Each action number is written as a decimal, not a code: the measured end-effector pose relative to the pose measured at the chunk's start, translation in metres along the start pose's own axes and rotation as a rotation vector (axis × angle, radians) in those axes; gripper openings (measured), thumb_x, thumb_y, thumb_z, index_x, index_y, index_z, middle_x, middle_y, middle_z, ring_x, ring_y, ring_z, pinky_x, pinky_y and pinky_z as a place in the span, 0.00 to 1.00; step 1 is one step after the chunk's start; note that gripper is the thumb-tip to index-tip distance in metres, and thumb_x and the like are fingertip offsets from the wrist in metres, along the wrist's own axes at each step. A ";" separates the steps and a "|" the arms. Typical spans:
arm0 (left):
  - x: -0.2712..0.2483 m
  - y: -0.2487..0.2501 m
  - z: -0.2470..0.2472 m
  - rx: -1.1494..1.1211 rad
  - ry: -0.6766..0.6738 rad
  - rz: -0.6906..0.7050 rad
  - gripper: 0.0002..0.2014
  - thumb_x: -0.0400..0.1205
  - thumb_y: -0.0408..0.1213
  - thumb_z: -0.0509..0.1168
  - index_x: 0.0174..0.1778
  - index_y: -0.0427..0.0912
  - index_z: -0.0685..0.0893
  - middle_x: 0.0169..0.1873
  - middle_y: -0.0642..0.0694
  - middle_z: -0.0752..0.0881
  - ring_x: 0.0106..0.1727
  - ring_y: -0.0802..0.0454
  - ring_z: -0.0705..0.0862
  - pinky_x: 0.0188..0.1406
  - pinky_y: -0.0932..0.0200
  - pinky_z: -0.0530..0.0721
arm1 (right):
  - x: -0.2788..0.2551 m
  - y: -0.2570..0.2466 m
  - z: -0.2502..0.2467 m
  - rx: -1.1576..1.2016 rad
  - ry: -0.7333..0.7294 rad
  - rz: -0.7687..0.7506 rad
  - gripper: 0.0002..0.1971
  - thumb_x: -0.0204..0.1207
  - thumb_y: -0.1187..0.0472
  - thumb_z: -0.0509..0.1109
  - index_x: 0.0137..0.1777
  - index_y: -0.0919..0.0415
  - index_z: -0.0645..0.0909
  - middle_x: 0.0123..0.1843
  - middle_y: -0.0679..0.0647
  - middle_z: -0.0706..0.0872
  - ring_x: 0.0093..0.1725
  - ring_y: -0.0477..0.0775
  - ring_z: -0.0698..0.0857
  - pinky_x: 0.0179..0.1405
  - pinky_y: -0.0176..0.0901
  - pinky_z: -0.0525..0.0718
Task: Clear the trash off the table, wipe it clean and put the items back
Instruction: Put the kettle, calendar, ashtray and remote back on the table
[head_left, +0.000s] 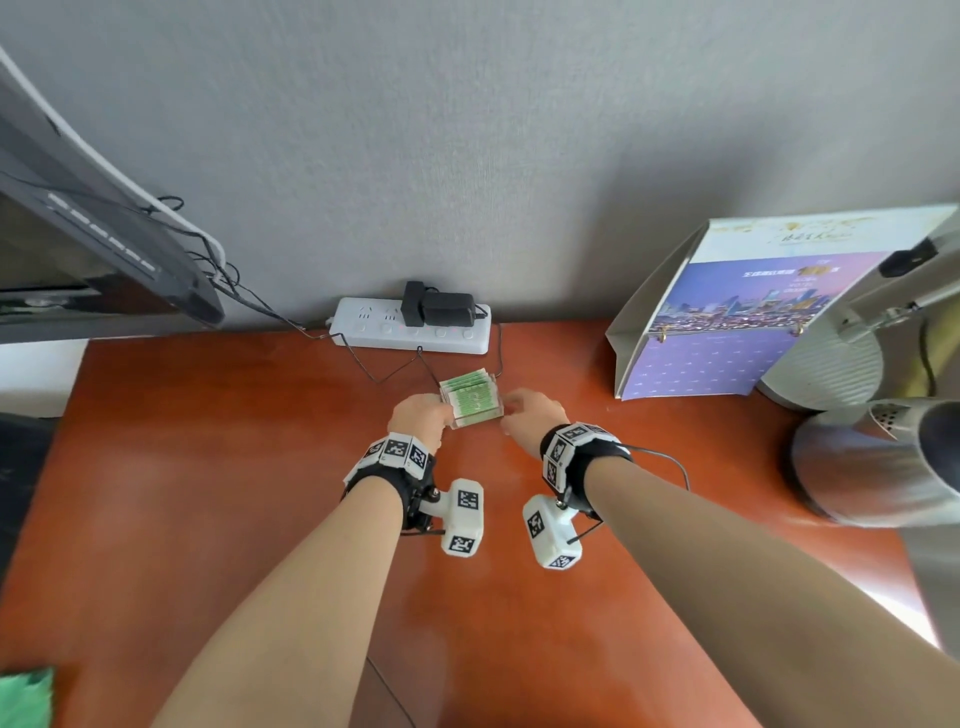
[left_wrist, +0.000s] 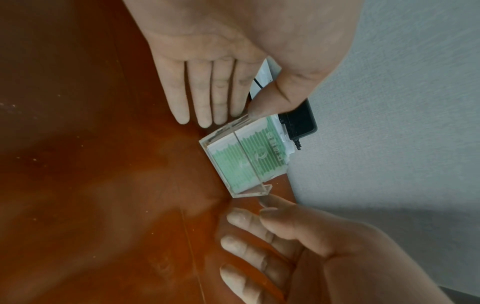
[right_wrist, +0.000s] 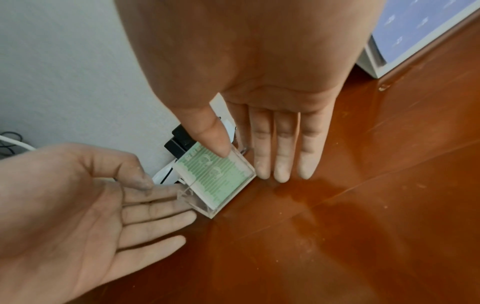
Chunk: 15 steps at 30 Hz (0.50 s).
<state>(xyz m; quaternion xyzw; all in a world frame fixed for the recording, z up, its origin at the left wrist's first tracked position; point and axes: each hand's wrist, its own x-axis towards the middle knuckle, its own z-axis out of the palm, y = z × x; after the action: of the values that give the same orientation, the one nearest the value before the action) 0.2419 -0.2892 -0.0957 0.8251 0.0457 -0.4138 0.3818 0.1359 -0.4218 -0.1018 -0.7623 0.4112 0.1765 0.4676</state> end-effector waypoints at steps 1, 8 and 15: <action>-0.006 0.000 -0.001 0.042 0.019 0.022 0.04 0.66 0.41 0.65 0.34 0.46 0.81 0.36 0.47 0.83 0.48 0.40 0.83 0.62 0.35 0.84 | -0.005 0.000 -0.003 0.002 0.010 0.008 0.26 0.75 0.58 0.68 0.75 0.52 0.76 0.66 0.55 0.85 0.61 0.57 0.85 0.62 0.49 0.85; -0.062 -0.005 -0.020 0.393 0.194 0.221 0.08 0.82 0.34 0.63 0.44 0.52 0.84 0.42 0.47 0.84 0.48 0.43 0.81 0.47 0.59 0.73 | -0.056 -0.011 -0.021 -0.116 0.081 -0.016 0.14 0.78 0.61 0.63 0.59 0.58 0.86 0.55 0.60 0.90 0.53 0.62 0.88 0.57 0.53 0.88; -0.152 -0.052 -0.034 0.684 0.125 0.346 0.13 0.83 0.36 0.61 0.57 0.47 0.90 0.56 0.48 0.90 0.58 0.44 0.87 0.55 0.57 0.84 | -0.132 -0.018 -0.005 -0.308 0.033 -0.122 0.12 0.75 0.62 0.61 0.49 0.64 0.86 0.48 0.60 0.90 0.50 0.62 0.90 0.51 0.48 0.88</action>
<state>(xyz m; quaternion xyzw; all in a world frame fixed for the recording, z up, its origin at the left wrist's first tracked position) 0.1443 -0.1937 -0.0053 0.9239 -0.2119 -0.2836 0.1452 0.0701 -0.3612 -0.0024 -0.8514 0.3396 0.1964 0.3482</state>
